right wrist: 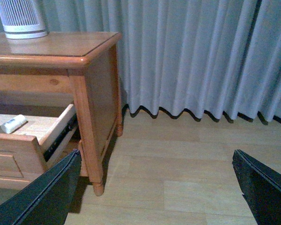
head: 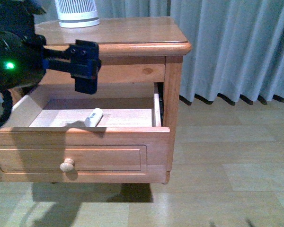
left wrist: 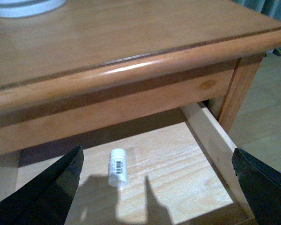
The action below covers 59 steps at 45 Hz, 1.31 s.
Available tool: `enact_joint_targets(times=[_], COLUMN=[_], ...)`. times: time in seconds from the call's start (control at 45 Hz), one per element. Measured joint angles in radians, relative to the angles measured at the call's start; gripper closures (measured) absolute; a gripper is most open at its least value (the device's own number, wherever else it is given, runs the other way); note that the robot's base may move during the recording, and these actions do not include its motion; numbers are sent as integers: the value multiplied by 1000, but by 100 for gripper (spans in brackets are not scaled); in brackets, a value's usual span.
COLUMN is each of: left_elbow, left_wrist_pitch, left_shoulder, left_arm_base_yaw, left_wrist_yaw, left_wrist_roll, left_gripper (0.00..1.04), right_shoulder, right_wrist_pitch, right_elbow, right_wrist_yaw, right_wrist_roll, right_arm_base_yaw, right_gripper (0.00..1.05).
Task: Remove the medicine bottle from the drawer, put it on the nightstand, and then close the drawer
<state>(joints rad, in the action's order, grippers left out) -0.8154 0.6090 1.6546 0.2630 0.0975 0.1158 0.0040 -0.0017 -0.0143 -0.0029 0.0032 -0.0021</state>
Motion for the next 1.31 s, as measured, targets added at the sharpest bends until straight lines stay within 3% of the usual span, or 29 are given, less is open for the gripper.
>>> enact_joint_targets(times=[0.266, 0.466, 0.599, 0.688, 0.733, 0.977, 1.043, 1.11, 1.31], left_elbow=[185, 400, 444, 497, 534, 639, 662, 685, 732], left_wrist_pitch=[32, -81, -106, -14, -5, -10, -23, -39, -96], left_shoulder=[-289, -630, -718, -737, -767, -877, -913, -951, -1056], left_arm_base_yaw=[-43, -135, -143, -131, -143, -176, -229, -256, -259], left_wrist_yaw=[-4, -11, -11, -190, -210, -175, -109, -107, -98], left_wrist_roll=[-12, -67, -90, -102, -106, -110, -110, -111, -113], left_gripper=[7, 7, 7, 23, 33, 73, 85, 99, 101], right_shoulder=[0, 0, 0, 0, 0, 0, 0, 0, 0], right_wrist_pitch=[0, 0, 0, 0, 0, 0, 0, 0, 0], right_elbow=[0, 0, 0, 0, 0, 0, 0, 0, 0], right_wrist_yaw=[0, 0, 0, 0, 0, 0, 0, 0, 0], right_wrist_roll=[0, 0, 0, 0, 0, 0, 0, 0, 0], right_arm_base_yaw=[0, 0, 0, 0, 0, 0, 0, 0, 0], right_gripper=[7, 7, 7, 7, 7, 7, 7, 7, 7])
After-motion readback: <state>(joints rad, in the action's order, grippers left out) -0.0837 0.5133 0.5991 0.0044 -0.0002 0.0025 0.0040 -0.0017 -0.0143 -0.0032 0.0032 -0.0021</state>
